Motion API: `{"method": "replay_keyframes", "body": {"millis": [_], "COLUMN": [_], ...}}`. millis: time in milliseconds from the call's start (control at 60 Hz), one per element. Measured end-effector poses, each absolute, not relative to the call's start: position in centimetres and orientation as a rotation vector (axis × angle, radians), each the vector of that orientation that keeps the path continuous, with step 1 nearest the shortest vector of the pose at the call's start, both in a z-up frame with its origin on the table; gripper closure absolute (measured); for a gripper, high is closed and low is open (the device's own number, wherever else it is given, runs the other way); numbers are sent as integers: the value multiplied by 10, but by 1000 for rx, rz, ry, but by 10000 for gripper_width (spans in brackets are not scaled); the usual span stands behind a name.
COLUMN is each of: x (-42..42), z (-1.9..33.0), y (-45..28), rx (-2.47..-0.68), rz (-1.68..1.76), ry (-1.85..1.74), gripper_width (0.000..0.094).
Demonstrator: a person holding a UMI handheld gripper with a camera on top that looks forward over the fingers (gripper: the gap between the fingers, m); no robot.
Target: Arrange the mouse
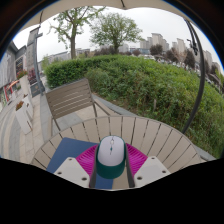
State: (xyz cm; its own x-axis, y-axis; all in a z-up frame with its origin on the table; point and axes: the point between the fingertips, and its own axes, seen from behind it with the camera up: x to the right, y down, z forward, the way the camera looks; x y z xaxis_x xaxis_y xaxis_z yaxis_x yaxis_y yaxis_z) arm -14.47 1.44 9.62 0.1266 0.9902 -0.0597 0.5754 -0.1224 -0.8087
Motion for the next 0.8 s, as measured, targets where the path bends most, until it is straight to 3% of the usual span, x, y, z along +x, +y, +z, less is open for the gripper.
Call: {"method": "replay_keyframes", "body": {"millis": [300,400,467,567,800], "x": [-166,-162,-153,-134,-4], "z": [2,-11,-11,21,134], "y": [-85,-91,-89,-85,-94], "rx": [-1767,-1747,-1773,-1778,-1866], "rz": [772,762,726,720,665], "ry": [-1630,-1621,-1642,-1623,-1648], "gripper_width": [476,412,294,71,85]}}
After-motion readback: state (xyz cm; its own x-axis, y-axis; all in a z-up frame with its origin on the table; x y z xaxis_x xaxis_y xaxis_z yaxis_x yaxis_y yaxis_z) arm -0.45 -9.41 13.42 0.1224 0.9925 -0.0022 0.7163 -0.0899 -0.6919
